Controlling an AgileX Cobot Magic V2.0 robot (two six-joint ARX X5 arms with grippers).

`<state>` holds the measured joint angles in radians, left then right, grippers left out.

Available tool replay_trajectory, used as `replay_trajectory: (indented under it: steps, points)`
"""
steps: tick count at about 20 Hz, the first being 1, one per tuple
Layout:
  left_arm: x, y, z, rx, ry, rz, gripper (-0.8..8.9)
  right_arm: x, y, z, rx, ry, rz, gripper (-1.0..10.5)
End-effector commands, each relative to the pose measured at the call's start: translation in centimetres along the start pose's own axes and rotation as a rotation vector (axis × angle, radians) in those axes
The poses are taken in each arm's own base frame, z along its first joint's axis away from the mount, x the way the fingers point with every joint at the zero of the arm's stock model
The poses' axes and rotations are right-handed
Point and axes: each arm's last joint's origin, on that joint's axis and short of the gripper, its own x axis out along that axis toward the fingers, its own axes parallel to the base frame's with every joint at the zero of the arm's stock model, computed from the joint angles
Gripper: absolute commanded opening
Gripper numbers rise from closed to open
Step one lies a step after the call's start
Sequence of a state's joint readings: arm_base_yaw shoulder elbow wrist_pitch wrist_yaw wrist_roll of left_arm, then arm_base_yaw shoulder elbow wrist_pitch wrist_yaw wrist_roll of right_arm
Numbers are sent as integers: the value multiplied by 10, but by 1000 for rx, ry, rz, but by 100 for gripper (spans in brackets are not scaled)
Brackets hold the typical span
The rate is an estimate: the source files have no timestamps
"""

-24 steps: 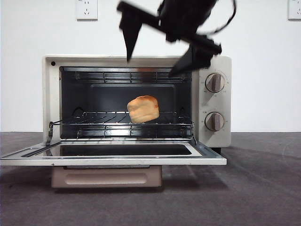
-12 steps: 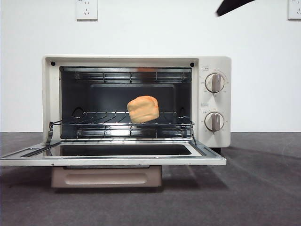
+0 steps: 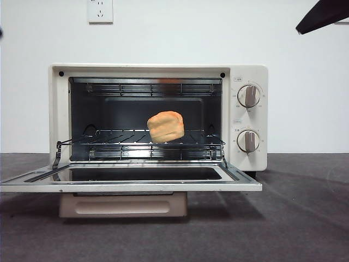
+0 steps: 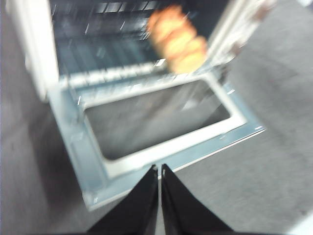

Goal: The left arm flap open the oven, the right arm pick bread and place it into oven, the left arm flap close the oven

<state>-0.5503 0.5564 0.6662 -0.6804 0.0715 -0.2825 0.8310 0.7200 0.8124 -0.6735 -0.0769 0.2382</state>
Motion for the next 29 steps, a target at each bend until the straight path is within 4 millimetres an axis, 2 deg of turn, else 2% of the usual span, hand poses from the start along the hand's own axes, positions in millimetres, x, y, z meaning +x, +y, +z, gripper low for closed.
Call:
replay_trajectory:
  steps: [1,8,12,15,18,22,29]
  points:
    - [12,6,-9,-49,11,12,15,-9,3,4,-20,-53,23,440]
    - [36,37,-21,-169,-1,71,14,-19,3,1,-22,-80,30,440]
    - [51,61,-15,-245,19,84,14,-19,3,1,-22,-74,29,440]
    - [67,80,-13,-304,46,98,14,-19,3,1,-22,-74,29,440]
    - [88,95,-19,-315,140,81,14,-19,3,1,-22,-74,29,440]
    - [111,107,-23,-317,187,86,14,-19,3,1,-23,-75,28,440]
    - [134,118,-31,-335,226,59,14,-19,3,1,-21,-74,28,440]
